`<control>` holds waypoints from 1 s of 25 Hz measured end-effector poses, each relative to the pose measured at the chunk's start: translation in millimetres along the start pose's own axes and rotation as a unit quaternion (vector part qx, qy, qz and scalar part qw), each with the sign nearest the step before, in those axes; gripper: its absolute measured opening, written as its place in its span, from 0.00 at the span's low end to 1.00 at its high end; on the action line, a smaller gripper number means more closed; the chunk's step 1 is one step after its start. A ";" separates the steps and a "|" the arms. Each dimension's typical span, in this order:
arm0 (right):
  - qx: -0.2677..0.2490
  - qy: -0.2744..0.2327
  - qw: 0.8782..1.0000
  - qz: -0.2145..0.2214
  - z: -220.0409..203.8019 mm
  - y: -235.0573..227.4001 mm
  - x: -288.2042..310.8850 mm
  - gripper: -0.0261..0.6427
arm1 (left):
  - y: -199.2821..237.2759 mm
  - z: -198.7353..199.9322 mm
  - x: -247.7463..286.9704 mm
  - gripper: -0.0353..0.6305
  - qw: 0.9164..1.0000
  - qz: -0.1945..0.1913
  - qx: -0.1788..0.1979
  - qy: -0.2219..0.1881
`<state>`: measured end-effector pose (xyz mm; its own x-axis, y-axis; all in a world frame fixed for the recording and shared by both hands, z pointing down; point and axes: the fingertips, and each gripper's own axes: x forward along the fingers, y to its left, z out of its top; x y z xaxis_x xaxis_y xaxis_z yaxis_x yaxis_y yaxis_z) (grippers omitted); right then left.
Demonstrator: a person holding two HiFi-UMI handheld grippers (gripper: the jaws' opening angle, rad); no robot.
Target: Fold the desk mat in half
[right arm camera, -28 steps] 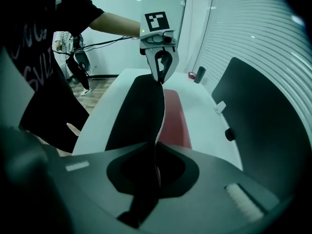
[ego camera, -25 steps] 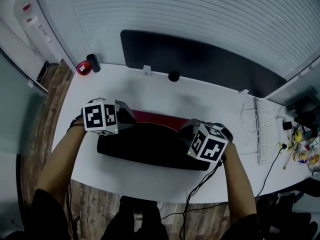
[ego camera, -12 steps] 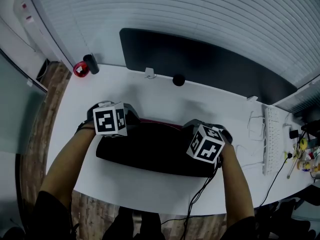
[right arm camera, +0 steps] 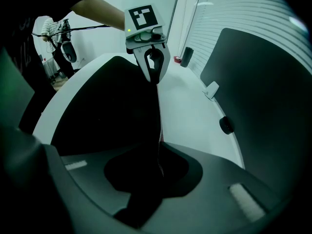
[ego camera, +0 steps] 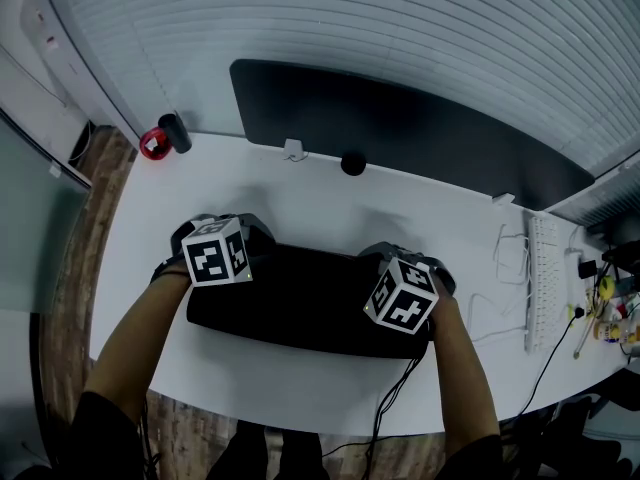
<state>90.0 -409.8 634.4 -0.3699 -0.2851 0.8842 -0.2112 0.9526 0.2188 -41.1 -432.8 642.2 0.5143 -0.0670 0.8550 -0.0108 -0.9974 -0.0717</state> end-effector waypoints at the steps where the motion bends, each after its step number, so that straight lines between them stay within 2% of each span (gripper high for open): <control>1: 0.002 -0.001 1.000 -0.007 -0.2 -0.7 0.0 0.16 | 1.0 -1.0 0.9 0.12 1.000 0.007 -0.006 -0.002; 5: 0.018 -0.006 0.999 -0.030 -0.9 -2.2 0.2 0.17 | 4.3 -2.3 -0.6 0.14 0.999 0.032 -0.013 -0.007; 9: 0.050 -0.026 0.996 -0.066 -1.6 -5.8 -4.2 0.18 | 5.9 -2.4 -4.8 0.23 0.998 0.055 -0.021 -0.008; 10: 0.062 -0.037 0.994 -0.082 -1.5 -8.6 -7.3 0.19 | 5.7 -2.7 -6.9 0.25 0.998 0.058 -0.025 -0.010; 12: 0.096 -0.064 0.987 -0.112 -1.1 -15.7 -15.8 0.12 | 6.1 -1.7 -13.3 0.26 0.997 0.066 -0.035 -0.021; 15: 0.152 -0.103 0.974 -0.133 -0.2 -22.4 -28.7 0.13 | 9.9 4.5 -26.2 0.26 0.993 0.087 -0.057 -0.050; 19: 0.218 -0.148 0.953 -0.152 4.1 -21.0 -43.6 0.12 | 12.9 21.8 -45.6 0.26 0.981 0.129 -0.110 -0.098; 22: 0.260 -0.167 0.937 -0.162 9.7 -16.0 -50.8 0.12 | 15.4 31.1 -55.2 0.22 0.968 0.151 -0.151 -0.132; 25: 0.284 -0.178 0.923 -0.187 10.6 -13.3 -57.7 0.06 | 10.4 41.5 -59.1 0.14 0.959 0.166 -0.171 -0.152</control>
<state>104.6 -407.2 576.1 -0.4275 -0.6968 0.5760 -0.7879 0.5996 0.1405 -36.0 -438.0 569.6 0.6603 -0.4230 0.6206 -0.4709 -0.8769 -0.0966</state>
